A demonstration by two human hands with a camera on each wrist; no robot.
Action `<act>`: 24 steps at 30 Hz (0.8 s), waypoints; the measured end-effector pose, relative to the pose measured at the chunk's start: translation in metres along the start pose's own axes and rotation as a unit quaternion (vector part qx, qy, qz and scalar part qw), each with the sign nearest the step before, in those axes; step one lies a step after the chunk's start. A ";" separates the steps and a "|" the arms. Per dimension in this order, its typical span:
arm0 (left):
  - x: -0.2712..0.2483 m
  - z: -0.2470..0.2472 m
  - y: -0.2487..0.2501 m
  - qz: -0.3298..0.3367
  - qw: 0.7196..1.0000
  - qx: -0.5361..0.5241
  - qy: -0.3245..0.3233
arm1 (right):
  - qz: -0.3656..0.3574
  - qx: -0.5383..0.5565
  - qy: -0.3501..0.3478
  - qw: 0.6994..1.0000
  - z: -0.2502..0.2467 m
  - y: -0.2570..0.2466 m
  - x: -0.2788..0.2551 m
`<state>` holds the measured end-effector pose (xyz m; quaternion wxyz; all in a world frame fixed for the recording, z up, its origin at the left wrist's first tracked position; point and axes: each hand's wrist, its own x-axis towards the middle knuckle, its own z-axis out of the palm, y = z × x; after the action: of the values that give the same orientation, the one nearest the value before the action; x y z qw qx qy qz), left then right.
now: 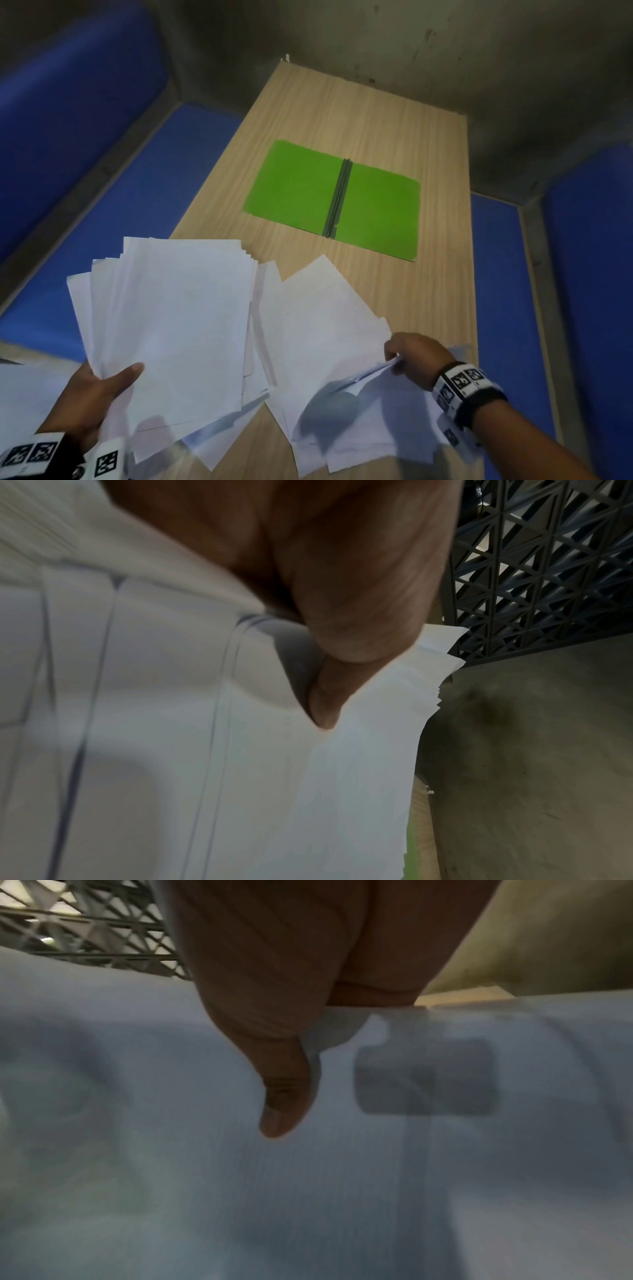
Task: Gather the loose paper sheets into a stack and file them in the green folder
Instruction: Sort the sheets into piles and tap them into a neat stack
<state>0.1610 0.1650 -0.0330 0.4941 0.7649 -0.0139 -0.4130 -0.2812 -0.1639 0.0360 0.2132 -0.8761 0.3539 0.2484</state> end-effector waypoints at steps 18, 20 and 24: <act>-0.019 -0.002 0.005 0.009 1.000 -0.012 0.023 | -0.092 -0.219 -0.038 0.971 0.023 -0.085 0.087; -0.018 -0.001 0.010 0.010 1.000 -0.012 0.025 | -0.112 -0.251 -0.056 0.960 0.017 -0.083 0.083; -0.013 0.000 0.023 0.036 0.999 -0.004 0.040 | -0.116 -0.137 -0.058 0.982 -0.021 -0.082 0.047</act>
<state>0.1617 0.1586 -0.0072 0.5118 0.7780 -0.0201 -0.3639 -0.1856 -0.1455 0.0414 0.1390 -0.9160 0.1999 0.3187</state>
